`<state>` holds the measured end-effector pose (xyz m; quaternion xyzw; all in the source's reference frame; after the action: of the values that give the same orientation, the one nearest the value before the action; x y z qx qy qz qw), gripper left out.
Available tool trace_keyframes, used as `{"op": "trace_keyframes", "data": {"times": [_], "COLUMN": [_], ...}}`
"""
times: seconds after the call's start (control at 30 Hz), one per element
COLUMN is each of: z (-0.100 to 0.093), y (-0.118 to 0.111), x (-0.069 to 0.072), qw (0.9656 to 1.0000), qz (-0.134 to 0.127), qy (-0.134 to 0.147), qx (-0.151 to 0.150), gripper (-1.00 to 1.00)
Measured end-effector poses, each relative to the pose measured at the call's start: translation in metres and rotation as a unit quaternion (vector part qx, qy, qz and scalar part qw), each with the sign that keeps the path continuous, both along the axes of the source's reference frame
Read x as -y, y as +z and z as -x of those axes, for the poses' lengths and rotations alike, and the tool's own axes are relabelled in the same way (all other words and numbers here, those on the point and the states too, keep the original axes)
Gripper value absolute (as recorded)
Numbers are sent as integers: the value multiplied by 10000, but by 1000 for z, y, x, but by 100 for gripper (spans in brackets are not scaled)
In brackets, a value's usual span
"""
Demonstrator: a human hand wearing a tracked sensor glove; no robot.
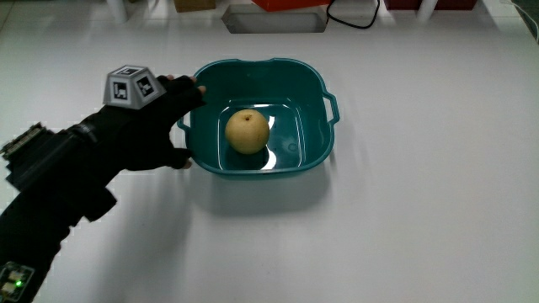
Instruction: Pick pear from plate
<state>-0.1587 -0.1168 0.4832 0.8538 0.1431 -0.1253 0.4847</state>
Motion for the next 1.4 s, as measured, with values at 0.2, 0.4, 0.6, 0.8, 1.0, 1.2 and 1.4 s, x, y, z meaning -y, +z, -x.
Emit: {"op": "trace_keyframes", "data": {"times": [0.2,0.4,0.6,0.8,1.0,1.2,1.4], "z": [-31,-64,-77,-69,-75,-77,-73], "y": [5,21,38,54,66,75,75], "x": [12,7,7,6,1,-3,-5], "qw": [9997,9996,9997,9985,9988,9985,9986], "qz": [72,87,210,316,341,420,312], "qy": [-24,135,-49,-327,-243,-192,-374], "qx": [-236,-235,146,294,260,293,212], "gripper": [0,0,0,0,0,0,21]}}
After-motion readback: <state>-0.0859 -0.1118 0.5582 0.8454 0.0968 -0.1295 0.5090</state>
